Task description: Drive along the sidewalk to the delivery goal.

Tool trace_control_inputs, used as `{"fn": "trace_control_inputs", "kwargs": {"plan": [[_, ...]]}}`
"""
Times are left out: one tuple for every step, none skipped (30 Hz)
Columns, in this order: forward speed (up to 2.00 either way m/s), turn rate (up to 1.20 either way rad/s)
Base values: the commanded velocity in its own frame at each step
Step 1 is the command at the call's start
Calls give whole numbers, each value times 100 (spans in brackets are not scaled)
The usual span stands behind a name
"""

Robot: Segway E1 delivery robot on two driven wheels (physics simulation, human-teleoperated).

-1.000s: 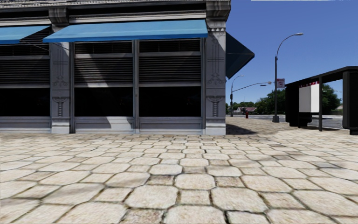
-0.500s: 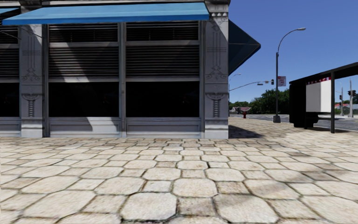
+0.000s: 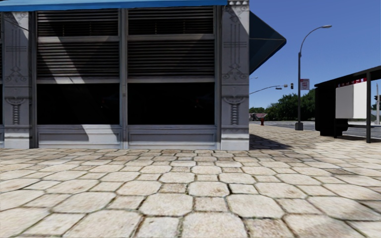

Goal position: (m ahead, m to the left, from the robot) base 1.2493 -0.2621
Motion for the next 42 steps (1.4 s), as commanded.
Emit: {"fn": "trace_control_inputs", "kwargs": {"plan": [[0, 0], [0, 0], [0, 0], [0, 0], [0, 0], [0, 0], [0, 0], [0, 0], [0, 0], [0, 0], [0, 0], [0, 0], [0, 0], [0, 0], [0, 0], [0, 0], [0, 0], [0, 0], [0, 0], [0, 0], [0, 0], [0, 0], [0, 0], [0, 0], [0, 0], [0, 0], [0, 0], [0, 0], [3, 0], [10, 0], [10, 0], [12, 0], [13, 0], [13, 0], [13, 0], [13, 0], [13, 0], [13, 0], [19, 0], [31, 0], [47, 0], [63, 0]]}}
